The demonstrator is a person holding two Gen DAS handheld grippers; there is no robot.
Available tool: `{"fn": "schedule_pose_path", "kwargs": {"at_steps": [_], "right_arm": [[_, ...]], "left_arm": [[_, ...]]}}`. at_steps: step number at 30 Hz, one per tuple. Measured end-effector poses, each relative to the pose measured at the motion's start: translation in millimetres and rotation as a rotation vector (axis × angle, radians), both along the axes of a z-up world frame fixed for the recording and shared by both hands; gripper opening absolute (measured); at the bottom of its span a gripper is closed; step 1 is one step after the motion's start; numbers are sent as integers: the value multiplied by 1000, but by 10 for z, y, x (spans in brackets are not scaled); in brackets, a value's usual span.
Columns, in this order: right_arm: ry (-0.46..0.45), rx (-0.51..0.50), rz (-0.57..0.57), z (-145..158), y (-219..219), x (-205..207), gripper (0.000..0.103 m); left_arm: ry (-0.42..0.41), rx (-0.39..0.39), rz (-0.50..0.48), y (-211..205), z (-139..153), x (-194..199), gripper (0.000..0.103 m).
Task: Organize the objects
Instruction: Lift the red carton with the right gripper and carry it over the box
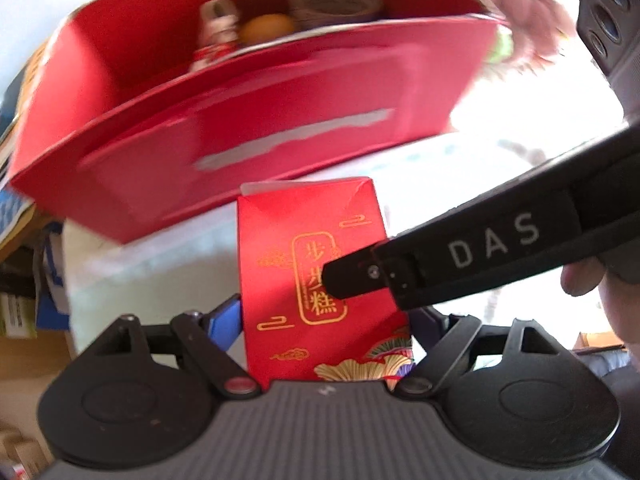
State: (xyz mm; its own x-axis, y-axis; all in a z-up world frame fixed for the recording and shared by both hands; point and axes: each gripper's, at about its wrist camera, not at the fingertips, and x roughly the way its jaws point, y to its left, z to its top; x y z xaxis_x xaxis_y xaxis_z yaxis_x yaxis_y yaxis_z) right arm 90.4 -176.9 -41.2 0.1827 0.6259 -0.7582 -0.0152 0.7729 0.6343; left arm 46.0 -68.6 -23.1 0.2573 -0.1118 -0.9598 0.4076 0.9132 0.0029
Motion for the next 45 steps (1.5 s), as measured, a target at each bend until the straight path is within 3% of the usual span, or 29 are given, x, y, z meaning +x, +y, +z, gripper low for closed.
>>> {"fn": "schedule_pose_path", "kwargs": {"at_steps": [12,24,31,38,45], "right_arm": [[-15,-41,-235,148,-882,-527,48],[-144,-176,-425,574,-1434,-892,48],[-291,-185,-470,985,-1335,-718,48],[-413,-159,-397,1271,-1073,-284,46],[-513,-145,-286,1463,-650,225,44]], "left_arm": [[-57,5,-314,-1093,124,-166,84],[-205,-39,-546,-1805,468,-329,84],[-326,-101,-532,-1806,935,-104,83],[-465,-115,-419,-1453,1307,244,83],[-482,-116,-265,-879,1423,558,83]]}}
